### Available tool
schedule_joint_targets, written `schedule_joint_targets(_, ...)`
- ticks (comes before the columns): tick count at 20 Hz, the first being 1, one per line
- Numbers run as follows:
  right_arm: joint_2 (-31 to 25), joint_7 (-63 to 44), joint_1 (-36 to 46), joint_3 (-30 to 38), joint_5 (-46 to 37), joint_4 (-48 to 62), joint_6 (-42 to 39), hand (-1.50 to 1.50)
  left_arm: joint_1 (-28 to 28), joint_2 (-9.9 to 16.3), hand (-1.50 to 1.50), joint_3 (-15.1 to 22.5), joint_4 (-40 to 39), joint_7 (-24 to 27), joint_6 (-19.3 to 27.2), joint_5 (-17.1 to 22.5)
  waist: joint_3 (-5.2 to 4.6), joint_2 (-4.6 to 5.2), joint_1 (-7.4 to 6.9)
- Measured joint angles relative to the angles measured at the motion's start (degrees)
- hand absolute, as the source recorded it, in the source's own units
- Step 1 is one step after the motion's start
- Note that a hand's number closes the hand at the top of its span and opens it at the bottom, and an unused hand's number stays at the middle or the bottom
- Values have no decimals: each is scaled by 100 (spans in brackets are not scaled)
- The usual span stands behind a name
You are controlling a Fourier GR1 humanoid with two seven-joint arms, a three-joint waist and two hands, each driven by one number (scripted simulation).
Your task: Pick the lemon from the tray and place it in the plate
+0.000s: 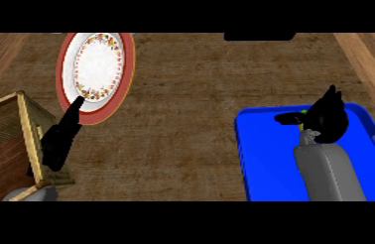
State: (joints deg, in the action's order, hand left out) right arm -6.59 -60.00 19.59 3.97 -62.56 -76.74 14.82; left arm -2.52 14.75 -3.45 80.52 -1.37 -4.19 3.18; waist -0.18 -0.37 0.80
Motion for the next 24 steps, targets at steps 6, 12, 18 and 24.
schedule_joint_targets(6,24,-254,-123,82,-27,-286,-711,-150,66,-212,0,-35,-92,182,-58,-232,6,20,-45)
schedule_joint_targets(12,35,-92,-212,328,58,-37,-822,-150,19,-294,0,-165,-102,150,-198,-304,13,35,-78)
schedule_joint_targets(18,-145,59,-40,639,110,574,-851,-150,39,-386,0,-265,-58,146,-284,-415,16,42,-101)
schedule_joint_targets(24,-187,212,-37,822,109,998,-698,150,-70,-474,0,-348,-76,105,-356,-553,-3,24,-98)
